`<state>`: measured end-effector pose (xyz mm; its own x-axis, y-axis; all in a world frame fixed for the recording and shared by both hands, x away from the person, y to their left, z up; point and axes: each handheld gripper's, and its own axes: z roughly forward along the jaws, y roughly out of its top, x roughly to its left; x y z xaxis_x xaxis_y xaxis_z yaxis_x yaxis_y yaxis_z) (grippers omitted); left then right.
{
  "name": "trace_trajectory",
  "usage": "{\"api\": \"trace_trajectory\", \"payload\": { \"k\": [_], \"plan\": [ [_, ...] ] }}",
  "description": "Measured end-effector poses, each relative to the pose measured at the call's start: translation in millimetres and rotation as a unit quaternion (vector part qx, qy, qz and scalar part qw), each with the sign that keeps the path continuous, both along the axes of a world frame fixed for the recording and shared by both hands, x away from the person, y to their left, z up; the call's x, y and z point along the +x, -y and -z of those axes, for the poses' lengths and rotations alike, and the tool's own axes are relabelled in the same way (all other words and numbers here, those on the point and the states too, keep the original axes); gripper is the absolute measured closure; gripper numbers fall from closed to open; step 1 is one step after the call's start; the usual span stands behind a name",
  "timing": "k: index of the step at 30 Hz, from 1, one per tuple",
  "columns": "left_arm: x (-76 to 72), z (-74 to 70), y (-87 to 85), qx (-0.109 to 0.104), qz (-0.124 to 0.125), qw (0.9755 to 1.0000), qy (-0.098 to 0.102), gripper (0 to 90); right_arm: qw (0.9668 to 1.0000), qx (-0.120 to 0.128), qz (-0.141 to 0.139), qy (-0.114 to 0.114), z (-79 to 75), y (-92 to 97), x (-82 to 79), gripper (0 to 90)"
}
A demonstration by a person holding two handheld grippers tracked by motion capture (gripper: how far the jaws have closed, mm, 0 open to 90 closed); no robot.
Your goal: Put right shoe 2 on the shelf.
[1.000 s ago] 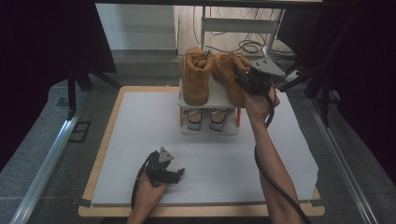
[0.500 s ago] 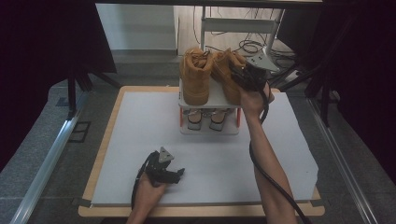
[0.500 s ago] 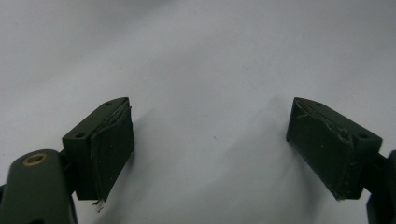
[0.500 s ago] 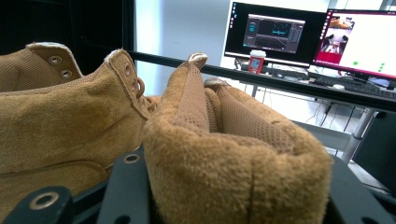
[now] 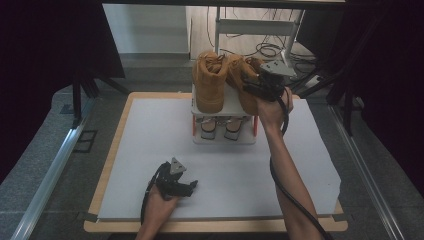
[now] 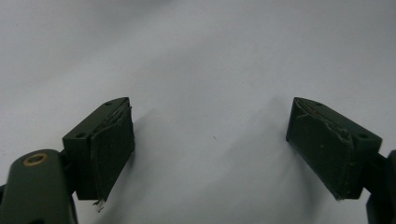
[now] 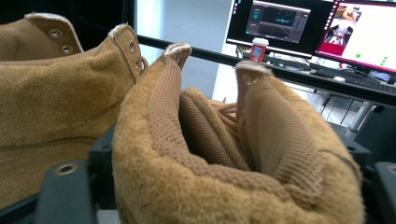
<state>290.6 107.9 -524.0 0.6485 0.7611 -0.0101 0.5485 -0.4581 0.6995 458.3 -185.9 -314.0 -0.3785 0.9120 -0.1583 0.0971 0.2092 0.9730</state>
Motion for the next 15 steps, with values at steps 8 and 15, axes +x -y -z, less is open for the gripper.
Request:
{"api": "trace_trajectory", "payload": {
  "k": [8,15],
  "plan": [
    [-0.1,0.0,0.1,0.000,0.000,1.0000,0.000,15.1,0.9996,0.010,-0.025,-0.006,2.7,8.3,-1.4,14.1],
    [-0.1,0.0,0.0,0.001,0.000,1.0000,0.001,15.1,0.9995,0.004,-0.031,-0.006,4.7,11.4,-4.7,12.7]
  ]
}}
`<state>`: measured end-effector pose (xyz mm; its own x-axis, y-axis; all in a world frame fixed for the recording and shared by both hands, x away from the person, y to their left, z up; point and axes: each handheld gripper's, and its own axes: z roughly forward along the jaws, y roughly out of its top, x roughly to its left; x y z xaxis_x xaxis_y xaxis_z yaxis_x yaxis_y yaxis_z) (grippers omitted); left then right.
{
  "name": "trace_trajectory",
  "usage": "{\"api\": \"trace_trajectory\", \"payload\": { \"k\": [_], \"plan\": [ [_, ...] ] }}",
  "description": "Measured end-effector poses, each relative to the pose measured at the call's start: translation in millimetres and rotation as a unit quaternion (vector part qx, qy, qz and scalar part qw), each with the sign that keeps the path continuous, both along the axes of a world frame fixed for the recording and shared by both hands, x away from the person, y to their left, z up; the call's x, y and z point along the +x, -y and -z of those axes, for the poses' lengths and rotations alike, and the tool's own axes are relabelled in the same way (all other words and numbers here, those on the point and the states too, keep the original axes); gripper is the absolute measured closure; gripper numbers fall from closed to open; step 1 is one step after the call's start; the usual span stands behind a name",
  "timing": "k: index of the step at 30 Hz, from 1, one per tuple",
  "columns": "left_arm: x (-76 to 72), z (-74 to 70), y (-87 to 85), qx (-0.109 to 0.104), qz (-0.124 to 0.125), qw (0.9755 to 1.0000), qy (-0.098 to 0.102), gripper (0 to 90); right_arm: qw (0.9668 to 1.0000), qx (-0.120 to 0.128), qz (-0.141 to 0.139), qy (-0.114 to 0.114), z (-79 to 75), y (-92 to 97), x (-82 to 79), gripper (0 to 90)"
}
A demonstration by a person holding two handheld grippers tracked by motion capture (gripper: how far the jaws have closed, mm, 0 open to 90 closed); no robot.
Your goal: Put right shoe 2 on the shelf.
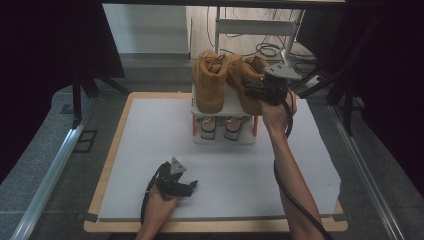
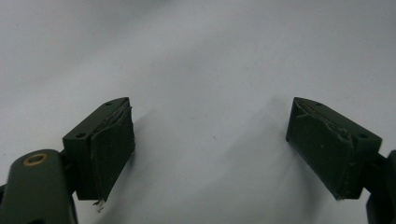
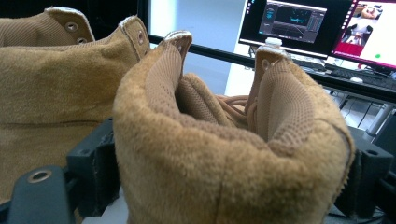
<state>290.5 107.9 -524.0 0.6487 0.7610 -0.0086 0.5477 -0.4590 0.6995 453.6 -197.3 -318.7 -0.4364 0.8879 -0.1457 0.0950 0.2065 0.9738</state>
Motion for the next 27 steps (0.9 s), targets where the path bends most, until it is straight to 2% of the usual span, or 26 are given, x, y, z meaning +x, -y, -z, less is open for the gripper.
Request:
{"api": "trace_trajectory", "payload": {
  "k": [5,19,27],
  "plan": [
    [0.0,-0.1,-0.1,0.001,0.000,1.0000,0.000,15.1,1.0000,-0.008,-0.001,-0.004,2.4,1.2,-2.4,8.4],
    [0.0,-0.4,-0.3,0.004,0.002,1.0000,-0.001,15.1,0.9997,-0.007,-0.008,-0.020,6.4,7.8,-7.5,6.1],
    [0.0,-0.2,-0.2,0.003,0.002,1.0000,0.000,15.1,0.9994,-0.016,-0.010,-0.028,10.1,11.2,-8.6,2.5]
  ]
}}
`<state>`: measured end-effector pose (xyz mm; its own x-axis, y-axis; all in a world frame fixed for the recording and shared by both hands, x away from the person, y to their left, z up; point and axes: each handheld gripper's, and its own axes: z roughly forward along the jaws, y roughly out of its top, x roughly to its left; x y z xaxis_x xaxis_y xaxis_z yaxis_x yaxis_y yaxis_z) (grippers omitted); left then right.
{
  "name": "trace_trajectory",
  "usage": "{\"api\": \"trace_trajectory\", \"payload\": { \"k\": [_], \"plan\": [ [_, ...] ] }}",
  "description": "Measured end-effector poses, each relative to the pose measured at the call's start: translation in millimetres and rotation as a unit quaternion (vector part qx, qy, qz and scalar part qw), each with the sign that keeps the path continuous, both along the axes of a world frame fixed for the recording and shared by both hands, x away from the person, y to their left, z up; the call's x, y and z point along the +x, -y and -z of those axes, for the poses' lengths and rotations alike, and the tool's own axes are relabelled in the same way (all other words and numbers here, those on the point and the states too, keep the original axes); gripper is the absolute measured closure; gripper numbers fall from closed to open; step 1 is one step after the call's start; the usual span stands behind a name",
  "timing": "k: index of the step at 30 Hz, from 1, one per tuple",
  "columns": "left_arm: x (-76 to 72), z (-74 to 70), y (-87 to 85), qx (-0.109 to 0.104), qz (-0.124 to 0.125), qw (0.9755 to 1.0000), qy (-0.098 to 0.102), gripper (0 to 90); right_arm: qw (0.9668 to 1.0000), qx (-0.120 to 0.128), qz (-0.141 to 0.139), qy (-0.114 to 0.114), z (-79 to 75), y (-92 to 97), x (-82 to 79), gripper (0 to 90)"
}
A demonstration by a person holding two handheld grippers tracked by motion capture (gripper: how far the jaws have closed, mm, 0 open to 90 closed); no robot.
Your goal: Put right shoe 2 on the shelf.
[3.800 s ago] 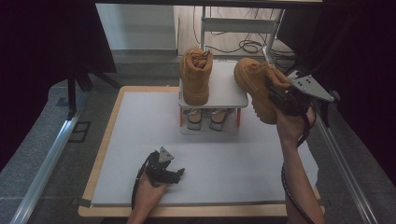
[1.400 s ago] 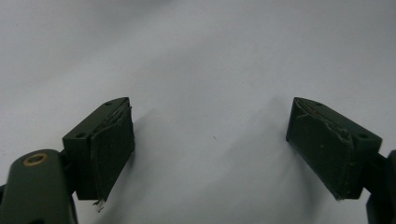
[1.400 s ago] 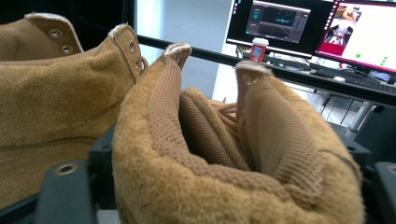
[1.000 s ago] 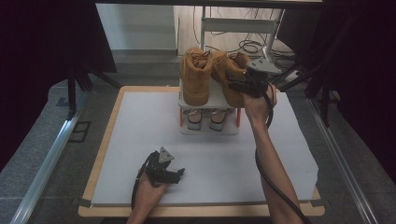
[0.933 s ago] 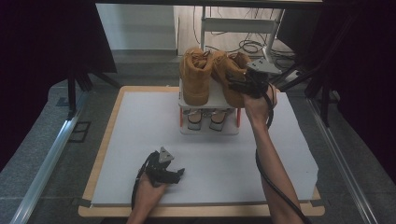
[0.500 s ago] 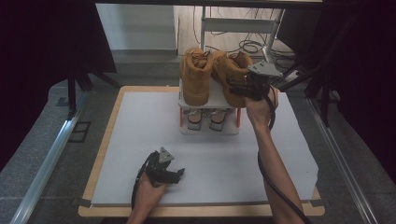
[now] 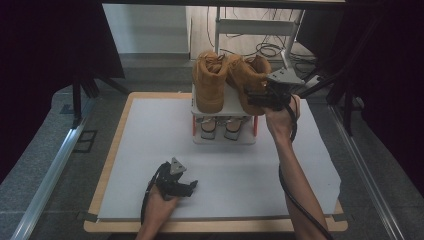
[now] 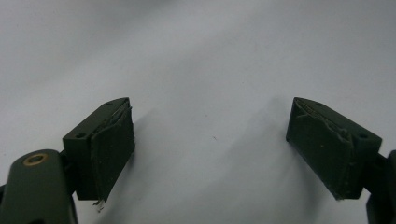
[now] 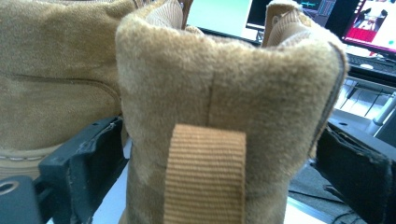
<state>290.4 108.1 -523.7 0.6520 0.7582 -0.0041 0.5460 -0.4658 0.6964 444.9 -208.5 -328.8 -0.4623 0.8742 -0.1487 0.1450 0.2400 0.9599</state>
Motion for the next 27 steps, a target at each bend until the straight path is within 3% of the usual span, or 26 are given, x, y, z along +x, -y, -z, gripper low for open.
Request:
{"api": "trace_trajectory", "payload": {
  "k": [11,17,23,27],
  "plan": [
    [0.0,0.1,0.1,-0.001,-0.001,1.0000,0.000,15.1,0.9997,0.009,-0.020,-0.011,1.5,7.4,-7.0,0.0],
    [0.0,0.2,0.3,-0.002,-0.002,1.0000,0.001,15.0,0.9997,-0.004,-0.026,-0.002,3.1,11.0,-13.3,0.0],
    [0.0,0.3,0.4,-0.003,-0.002,1.0000,0.000,15.1,0.9992,-0.013,-0.035,-0.014,5.2,13.0,-20.5,0.0],
    [0.0,0.3,0.4,-0.003,-0.002,1.0000,0.000,15.1,0.9988,-0.003,-0.045,-0.020,6.0,16.2,-24.7,0.0]
  ]
}}
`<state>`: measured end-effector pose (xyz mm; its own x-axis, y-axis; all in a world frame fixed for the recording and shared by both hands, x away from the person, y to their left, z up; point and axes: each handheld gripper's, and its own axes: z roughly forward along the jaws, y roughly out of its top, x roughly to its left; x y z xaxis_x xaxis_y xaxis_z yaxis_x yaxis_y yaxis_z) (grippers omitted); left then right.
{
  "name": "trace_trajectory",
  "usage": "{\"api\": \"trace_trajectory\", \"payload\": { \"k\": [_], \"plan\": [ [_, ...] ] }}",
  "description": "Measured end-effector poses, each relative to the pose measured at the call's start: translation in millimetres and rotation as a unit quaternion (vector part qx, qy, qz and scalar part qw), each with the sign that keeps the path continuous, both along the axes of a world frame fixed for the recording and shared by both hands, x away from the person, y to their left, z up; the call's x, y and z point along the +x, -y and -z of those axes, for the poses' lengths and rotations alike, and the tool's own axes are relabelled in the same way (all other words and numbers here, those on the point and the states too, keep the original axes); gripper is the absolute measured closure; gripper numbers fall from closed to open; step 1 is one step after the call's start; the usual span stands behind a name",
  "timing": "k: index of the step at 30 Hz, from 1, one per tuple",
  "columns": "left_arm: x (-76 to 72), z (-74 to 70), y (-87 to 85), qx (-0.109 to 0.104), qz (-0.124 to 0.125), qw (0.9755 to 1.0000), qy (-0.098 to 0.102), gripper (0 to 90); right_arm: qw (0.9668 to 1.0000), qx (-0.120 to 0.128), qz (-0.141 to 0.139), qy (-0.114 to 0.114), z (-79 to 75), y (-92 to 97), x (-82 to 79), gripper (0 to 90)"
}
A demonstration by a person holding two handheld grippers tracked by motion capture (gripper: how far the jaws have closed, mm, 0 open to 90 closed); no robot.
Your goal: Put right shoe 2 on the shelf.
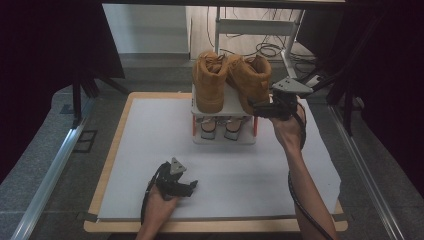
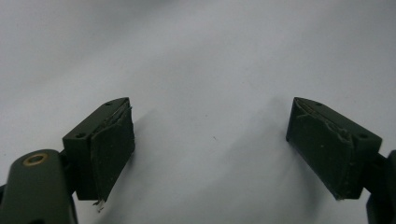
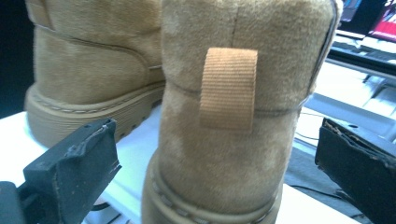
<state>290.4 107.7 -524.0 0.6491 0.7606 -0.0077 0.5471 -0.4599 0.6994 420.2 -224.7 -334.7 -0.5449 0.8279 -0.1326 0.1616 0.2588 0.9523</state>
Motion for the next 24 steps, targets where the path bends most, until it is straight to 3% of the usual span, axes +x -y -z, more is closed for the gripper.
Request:
{"api": "trace_trajectory", "payload": {
  "k": [5,13,19,21,24],
  "plan": [
    [0.0,0.0,0.0,0.000,0.000,1.0000,0.000,15.0,0.9997,0.015,-0.008,-0.018,3.0,3.9,-4.7,0.0],
    [0.0,0.0,0.0,0.000,0.000,1.0000,0.000,15.1,0.9996,-0.002,0.002,-0.027,8.2,7.7,-12.8,0.0],
    [0.1,-0.2,-0.3,0.002,0.002,1.0000,-0.001,15.0,0.9994,0.005,0.007,-0.032,12.4,15.8,-16.5,0.2],
    [0.1,-0.4,-0.4,0.003,0.002,1.0000,-0.001,15.0,0.9993,0.005,0.007,-0.036,14.1,18.5,-18.1,2.9],
    [0.1,-0.4,-0.4,0.003,0.002,1.0000,-0.001,15.0,0.9991,0.004,0.012,-0.039,16.4,22.8,-21.6,16.1]
  ]
}}
